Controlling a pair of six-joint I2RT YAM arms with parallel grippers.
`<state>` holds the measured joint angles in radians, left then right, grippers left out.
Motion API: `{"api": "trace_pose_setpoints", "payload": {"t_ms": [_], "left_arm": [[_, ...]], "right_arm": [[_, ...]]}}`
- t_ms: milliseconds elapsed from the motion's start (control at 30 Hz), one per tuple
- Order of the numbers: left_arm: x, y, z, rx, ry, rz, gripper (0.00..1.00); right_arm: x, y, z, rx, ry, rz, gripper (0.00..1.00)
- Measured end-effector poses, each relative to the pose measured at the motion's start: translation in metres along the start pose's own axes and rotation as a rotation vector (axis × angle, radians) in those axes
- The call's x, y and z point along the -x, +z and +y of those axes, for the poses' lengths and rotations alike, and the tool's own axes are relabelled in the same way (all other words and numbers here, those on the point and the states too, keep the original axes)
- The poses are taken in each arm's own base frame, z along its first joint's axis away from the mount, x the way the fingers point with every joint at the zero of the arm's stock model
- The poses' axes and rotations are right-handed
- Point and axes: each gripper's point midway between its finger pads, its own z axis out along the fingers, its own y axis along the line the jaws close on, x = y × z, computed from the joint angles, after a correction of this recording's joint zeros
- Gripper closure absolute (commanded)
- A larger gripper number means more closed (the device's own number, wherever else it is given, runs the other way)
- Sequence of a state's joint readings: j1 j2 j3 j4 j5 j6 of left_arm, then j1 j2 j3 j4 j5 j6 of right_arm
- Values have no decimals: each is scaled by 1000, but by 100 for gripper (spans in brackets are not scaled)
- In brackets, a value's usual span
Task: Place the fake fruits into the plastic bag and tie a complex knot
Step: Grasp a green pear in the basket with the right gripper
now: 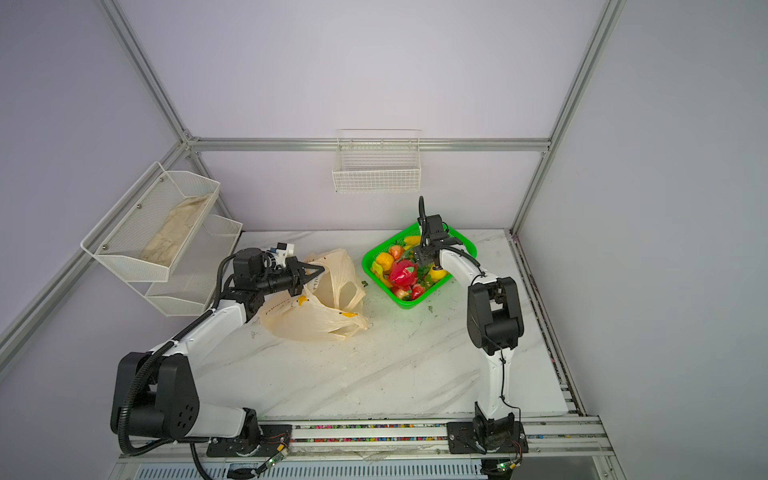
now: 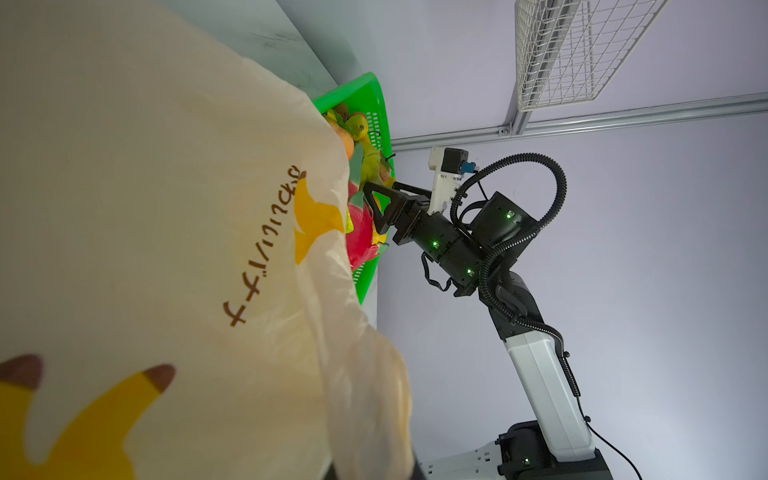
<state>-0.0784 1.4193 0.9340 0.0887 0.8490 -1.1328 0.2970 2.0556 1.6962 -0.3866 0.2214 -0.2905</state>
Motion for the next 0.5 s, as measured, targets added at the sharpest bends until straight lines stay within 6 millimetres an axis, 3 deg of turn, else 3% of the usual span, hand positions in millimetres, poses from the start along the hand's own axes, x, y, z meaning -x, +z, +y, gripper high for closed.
{"api": "trace_pose_setpoints", "payload": {"t_ms": [267,500], "left_arm": [[2,-1,1,1,-1,-6,100],[3,-3,1,0,-3,-8,100]], "right_arm": [[27,15,12,4,-126,-15,16],[24,31,18,27,-177,41,18]]}}
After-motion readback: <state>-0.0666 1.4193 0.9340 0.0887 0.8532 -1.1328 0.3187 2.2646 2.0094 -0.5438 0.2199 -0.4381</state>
